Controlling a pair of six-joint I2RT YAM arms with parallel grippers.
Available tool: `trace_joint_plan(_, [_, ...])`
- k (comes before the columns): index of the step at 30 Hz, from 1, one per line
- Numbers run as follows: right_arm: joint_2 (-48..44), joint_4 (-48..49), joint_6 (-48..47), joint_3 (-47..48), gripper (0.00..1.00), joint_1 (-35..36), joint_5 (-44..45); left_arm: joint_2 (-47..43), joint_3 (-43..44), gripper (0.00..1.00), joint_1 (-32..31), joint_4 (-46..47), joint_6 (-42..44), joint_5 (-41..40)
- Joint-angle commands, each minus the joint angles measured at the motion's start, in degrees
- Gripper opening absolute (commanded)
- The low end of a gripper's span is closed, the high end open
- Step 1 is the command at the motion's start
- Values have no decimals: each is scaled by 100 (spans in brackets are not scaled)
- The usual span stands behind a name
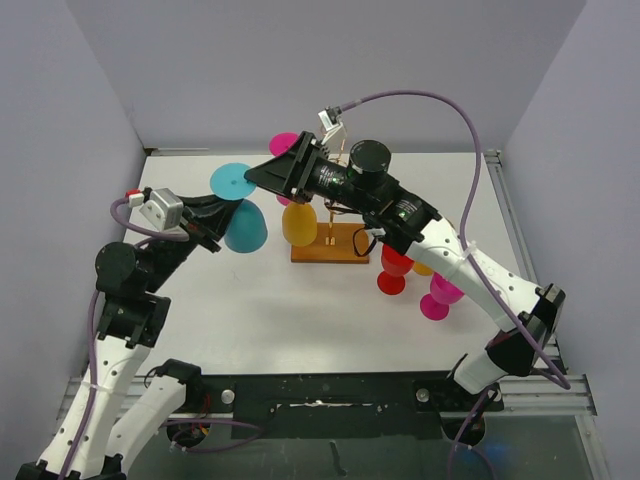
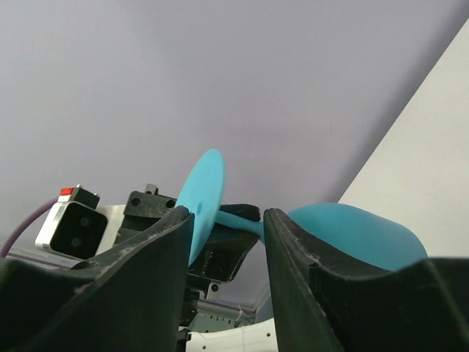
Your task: Place the wine glass upside down on the wine glass rack
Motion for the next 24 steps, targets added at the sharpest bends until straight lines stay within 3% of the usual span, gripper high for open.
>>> trace_joint_plan(1, [10,375,351,244,38,-31,-408,-18,155,0,32,384,326,137])
trace_joint_plan(4, [83,508,605,214,29,-33,-714,-8,155,0,36,370,405,115])
trace_joint_plan(10, [127,855,1123,131,2,-16,-1173,9,205,0,34,212,596,19])
trace_joint_plan(13, [132,918,1195,179,0,-26,-1231,-44,225,0,36,113,617,-141])
trace_joint_plan(14, [127,926,1182,207,0,-24,-1248,-70,225,7,36,89,592,-226])
trace_joint_plan(16, [142,983,1103,291,0,-51,-1326,-151,189,36,37,68,540,-448])
trace_joint_plan(18, [197,1028,1017,460,0,-94,-1510,-248,129,56,37,56,507,-685])
trace_joint_plan(20, [267,998,926,684,0,-181,-1667,-330,104,64,41,-20,494,-860])
trace_joint_plan(24, [300,1051,896,961,0,-468,-1928,-553,152,68,39,-284,513,-1097])
